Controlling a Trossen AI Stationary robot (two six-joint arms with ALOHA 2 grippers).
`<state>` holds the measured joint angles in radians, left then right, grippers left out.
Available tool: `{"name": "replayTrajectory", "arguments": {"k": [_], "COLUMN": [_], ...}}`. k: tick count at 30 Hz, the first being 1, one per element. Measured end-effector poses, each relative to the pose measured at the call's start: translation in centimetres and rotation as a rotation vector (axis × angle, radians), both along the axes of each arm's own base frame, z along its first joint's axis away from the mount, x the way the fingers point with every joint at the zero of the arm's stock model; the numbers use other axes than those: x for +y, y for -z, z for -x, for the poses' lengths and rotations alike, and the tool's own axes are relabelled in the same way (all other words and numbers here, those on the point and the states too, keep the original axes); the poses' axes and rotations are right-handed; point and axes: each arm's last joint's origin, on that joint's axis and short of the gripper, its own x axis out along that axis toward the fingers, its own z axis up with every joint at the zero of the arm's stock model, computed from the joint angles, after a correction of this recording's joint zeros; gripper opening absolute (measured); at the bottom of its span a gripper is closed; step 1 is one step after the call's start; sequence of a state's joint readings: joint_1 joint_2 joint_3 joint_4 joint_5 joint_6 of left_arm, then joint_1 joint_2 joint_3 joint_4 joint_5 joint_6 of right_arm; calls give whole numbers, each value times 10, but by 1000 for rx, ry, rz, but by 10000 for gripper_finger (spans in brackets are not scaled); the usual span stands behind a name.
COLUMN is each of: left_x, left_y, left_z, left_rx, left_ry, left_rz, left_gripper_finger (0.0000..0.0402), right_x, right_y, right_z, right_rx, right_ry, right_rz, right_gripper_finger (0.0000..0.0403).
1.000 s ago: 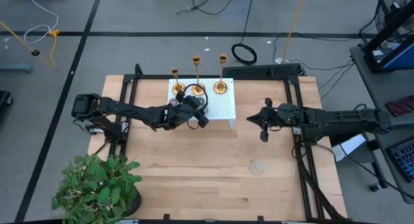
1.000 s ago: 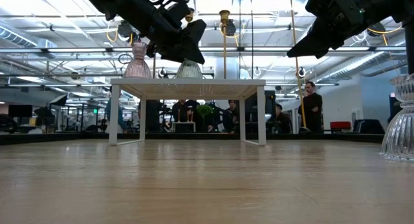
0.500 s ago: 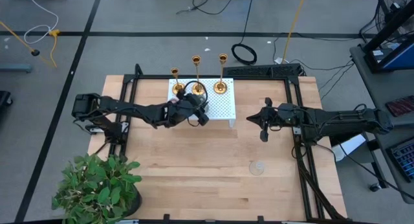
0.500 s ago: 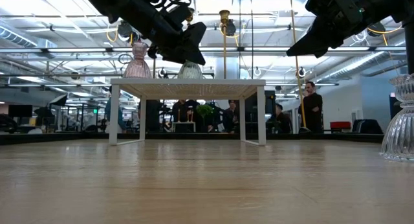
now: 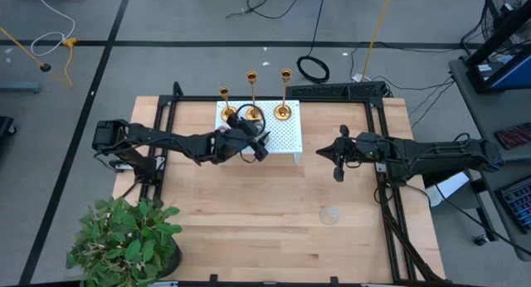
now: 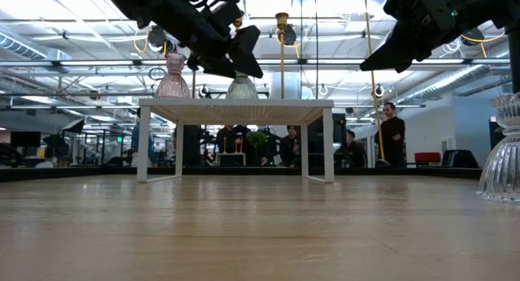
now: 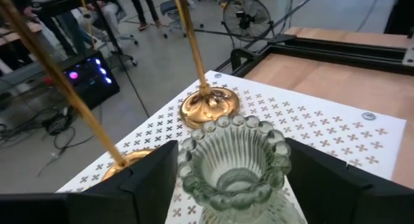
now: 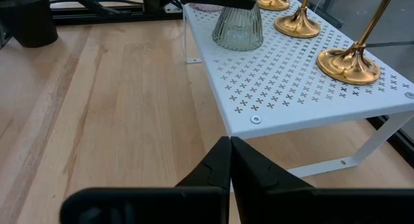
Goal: Pick & Place candle stick holders
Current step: Put the green glass candle holder on the shelf aligned with the other glass candle holder, then adjust the pink glass candle holder on the shelf
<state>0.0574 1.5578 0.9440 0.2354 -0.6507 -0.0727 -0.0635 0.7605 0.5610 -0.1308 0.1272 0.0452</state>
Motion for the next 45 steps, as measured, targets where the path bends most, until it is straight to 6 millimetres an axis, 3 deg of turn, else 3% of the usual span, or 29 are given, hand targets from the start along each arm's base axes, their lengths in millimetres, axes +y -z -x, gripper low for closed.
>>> {"name": "replayTrajectory", "arguments": {"k": [11, 21, 27, 32, 42, 45], "left_x": [-15, -36, -58, -76, -89, -88], "left_y": [-7, -46, -66, -72, -59, -49], "left_z": [4, 27, 55, 84, 130, 134], "left_rx": [7, -27, 11, 59, 192, 246], "left_ry": [-27, 47, 136, 203, 193, 133], "left_rz": [-49, -141, -162, -94, 171, 231], "left_gripper_finger": [283, 283, 278, 217, 20, 9], "right_x": [0, 0, 0, 0, 0, 0], "right_y": [0, 0, 0, 0, 0, 0], "right_z": [0, 0, 0, 0, 0, 0], "right_rx": [1, 2, 2, 2, 1, 0], "right_ry": [-1, -2, -2, -2, -1, -1], "right_rz": [0, 0, 0, 0, -1, 0], "right_gripper_finger": [0, 0, 0, 0, 0, 0]}}
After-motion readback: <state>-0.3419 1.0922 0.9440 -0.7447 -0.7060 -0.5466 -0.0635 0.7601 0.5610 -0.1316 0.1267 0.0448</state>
